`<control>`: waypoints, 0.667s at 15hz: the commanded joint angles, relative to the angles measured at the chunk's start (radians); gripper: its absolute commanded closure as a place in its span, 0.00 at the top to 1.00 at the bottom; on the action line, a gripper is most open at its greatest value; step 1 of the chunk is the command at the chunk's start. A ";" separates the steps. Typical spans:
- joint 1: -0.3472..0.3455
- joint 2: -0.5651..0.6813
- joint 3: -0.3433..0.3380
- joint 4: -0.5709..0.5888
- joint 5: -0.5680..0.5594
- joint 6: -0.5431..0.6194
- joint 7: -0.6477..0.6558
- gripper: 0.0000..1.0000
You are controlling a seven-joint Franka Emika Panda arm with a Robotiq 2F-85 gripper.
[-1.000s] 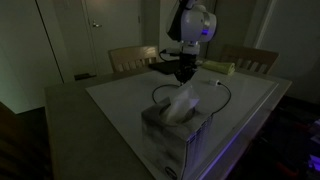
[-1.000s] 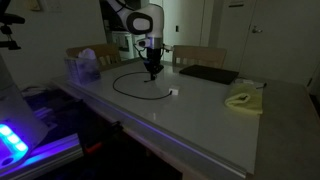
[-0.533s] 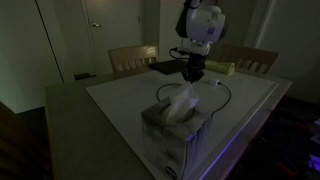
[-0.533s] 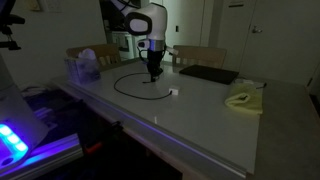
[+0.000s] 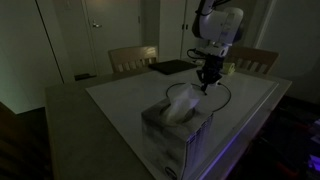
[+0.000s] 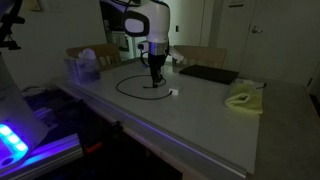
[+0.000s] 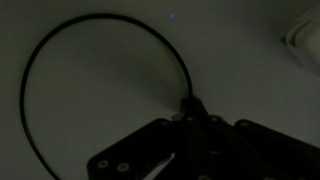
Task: Move the ends of the charger to the middle
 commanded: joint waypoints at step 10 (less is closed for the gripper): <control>-0.099 -0.197 0.131 0.186 -0.562 -0.110 -0.011 0.98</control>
